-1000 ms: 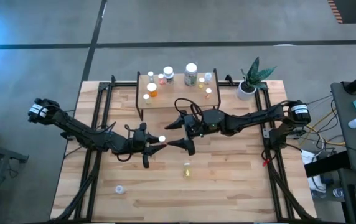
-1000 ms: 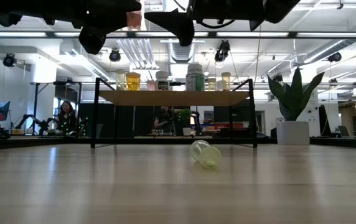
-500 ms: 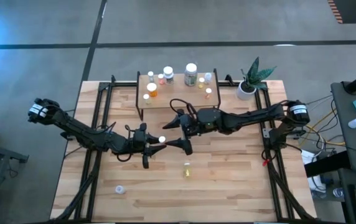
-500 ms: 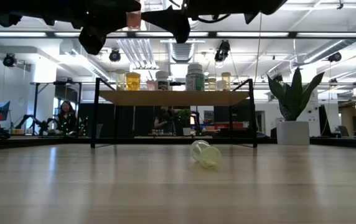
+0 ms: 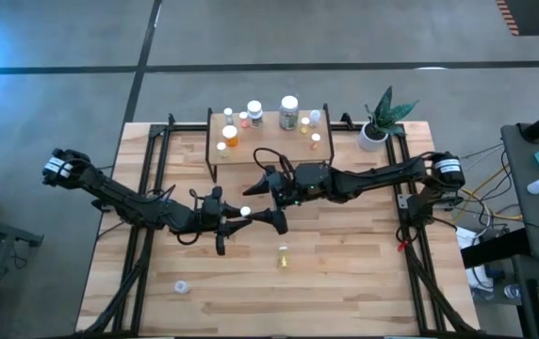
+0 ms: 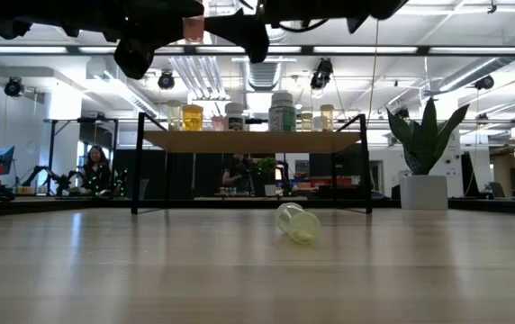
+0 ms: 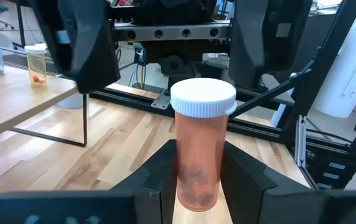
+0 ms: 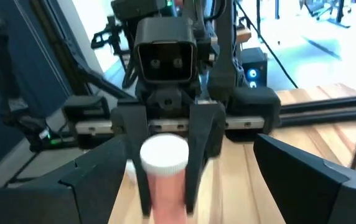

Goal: Pick and place medicine bottles onto shelf by color
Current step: Put the pink medicine bottle on the shelf

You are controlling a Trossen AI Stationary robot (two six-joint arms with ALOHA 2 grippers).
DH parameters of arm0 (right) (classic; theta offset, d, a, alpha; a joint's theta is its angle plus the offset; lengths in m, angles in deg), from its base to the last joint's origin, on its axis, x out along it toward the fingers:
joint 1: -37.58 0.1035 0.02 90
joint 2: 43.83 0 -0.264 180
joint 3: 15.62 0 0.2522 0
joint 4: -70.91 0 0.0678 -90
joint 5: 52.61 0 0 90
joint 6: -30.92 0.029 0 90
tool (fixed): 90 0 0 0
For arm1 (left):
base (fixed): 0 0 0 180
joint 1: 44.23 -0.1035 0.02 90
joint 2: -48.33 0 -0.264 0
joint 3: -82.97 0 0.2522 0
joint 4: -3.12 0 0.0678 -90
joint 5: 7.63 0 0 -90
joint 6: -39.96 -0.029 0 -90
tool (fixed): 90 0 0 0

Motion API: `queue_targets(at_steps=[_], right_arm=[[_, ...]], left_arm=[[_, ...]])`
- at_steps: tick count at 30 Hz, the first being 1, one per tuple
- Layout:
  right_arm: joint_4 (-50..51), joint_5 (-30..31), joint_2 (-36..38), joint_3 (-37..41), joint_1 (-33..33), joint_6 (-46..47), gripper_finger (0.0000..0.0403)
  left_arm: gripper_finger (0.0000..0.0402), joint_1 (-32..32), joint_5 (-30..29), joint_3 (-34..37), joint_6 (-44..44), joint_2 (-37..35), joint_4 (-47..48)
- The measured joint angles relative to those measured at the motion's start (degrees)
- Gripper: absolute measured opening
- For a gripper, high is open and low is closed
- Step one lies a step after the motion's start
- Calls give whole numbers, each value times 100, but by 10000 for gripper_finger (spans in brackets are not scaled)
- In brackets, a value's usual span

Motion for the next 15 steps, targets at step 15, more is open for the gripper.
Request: queue_targets(at_steps=[15], right_arm=[[-301,-320,-651,-424,2,212,327]], left_arm=[[87,0,59,2,24,28,-8]])
